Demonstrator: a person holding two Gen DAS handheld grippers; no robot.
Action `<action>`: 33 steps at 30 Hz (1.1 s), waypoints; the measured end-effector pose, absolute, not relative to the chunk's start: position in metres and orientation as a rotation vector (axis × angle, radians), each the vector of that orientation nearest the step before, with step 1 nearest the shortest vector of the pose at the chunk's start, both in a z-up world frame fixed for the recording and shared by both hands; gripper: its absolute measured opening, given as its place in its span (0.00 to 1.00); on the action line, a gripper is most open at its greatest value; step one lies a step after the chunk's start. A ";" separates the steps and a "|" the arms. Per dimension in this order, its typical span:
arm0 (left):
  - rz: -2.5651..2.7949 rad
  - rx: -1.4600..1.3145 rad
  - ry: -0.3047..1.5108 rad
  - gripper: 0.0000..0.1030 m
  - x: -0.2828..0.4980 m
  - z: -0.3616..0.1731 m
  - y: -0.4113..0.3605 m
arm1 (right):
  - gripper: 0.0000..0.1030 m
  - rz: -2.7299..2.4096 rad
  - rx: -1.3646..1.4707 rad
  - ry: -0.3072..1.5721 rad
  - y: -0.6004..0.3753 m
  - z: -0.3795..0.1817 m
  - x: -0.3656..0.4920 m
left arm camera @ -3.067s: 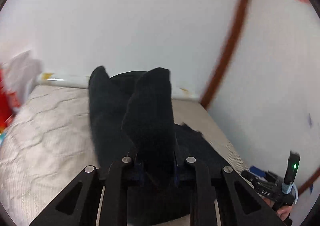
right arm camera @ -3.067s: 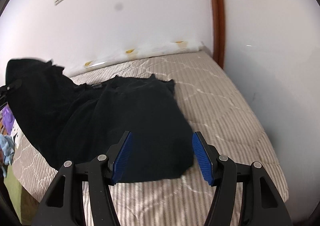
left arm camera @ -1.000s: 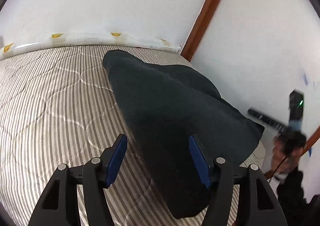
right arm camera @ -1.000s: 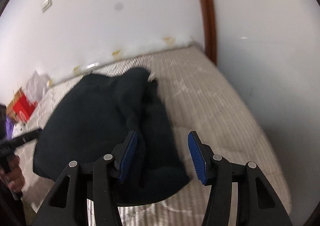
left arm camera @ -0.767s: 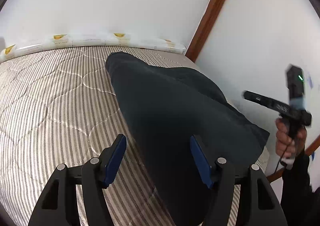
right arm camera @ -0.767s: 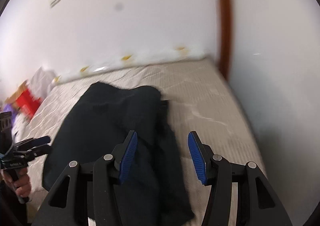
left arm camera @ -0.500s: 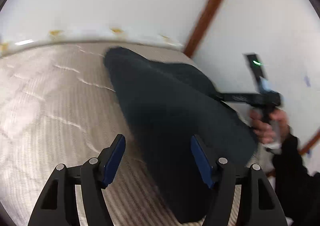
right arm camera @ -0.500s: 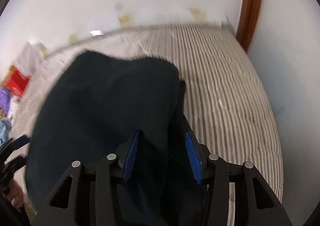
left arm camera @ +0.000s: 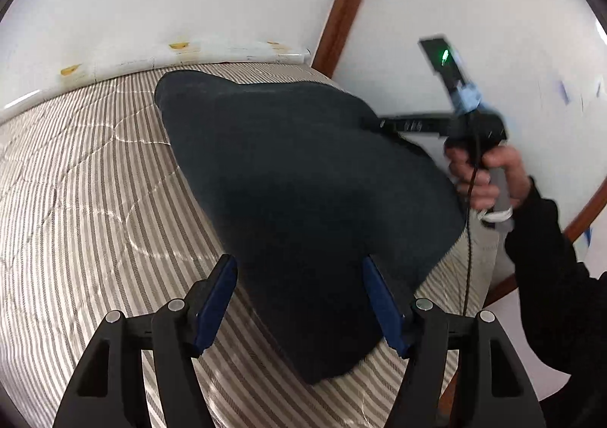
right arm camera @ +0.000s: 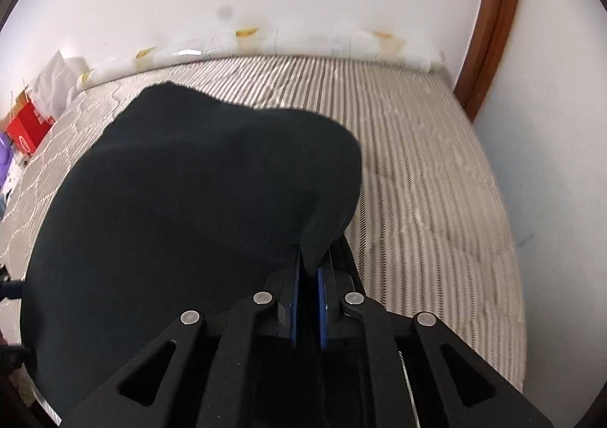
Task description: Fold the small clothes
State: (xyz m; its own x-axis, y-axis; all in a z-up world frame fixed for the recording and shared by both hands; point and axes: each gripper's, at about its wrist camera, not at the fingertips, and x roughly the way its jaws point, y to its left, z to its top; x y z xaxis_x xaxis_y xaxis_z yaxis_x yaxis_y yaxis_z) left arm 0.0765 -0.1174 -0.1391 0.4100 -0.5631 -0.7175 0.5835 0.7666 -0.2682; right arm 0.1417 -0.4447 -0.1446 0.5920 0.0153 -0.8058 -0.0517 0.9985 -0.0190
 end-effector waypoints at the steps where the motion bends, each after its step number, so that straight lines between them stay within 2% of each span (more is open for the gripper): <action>1: -0.718 0.040 0.898 0.65 0.072 -0.141 -0.120 | 0.12 0.013 -0.018 0.918 -0.449 -0.135 0.133; 6: -0.639 0.120 0.951 0.67 0.064 -0.164 -0.131 | 0.20 -0.010 -0.012 0.873 -0.456 -0.119 0.087; 11: -0.661 0.058 0.880 0.65 0.058 -0.148 -0.115 | 0.31 0.026 0.001 0.845 -0.463 -0.126 0.026; 14: -0.660 0.039 0.821 0.65 0.057 -0.133 -0.109 | 0.30 -0.025 -0.040 0.846 -0.463 -0.149 0.012; 18: -0.599 0.006 0.837 0.65 0.070 -0.128 -0.104 | 0.30 -0.130 -0.035 0.855 -0.472 -0.175 0.007; 26: -0.491 -0.018 0.867 0.65 0.069 -0.116 -0.095 | 0.32 -0.096 0.059 0.802 -0.480 -0.125 -0.006; 33: -0.386 -0.034 0.837 0.65 0.033 -0.083 -0.087 | 0.53 -0.103 0.062 0.774 -0.459 -0.087 -0.029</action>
